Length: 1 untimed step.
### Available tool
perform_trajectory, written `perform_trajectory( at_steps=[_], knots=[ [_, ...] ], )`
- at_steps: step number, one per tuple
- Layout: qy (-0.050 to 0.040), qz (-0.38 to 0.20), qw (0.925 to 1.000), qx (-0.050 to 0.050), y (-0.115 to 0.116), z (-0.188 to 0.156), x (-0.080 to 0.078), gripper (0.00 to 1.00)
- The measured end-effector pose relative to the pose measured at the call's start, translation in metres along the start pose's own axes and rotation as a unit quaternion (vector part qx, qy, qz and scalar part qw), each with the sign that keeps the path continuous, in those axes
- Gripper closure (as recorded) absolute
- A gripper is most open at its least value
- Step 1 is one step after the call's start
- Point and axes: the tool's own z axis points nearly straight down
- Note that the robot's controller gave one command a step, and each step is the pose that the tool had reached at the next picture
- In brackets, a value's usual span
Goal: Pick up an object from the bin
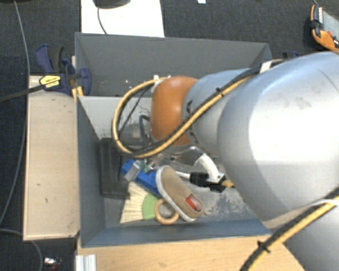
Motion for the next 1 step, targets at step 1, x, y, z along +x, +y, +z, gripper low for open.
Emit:
perform_trajectory(
  at_steps=[1],
  knots=[
    [0.001, -0.047, 0.9989, 0.002, 0.0114, -0.0036, 0.012, 1.0]
  ],
)
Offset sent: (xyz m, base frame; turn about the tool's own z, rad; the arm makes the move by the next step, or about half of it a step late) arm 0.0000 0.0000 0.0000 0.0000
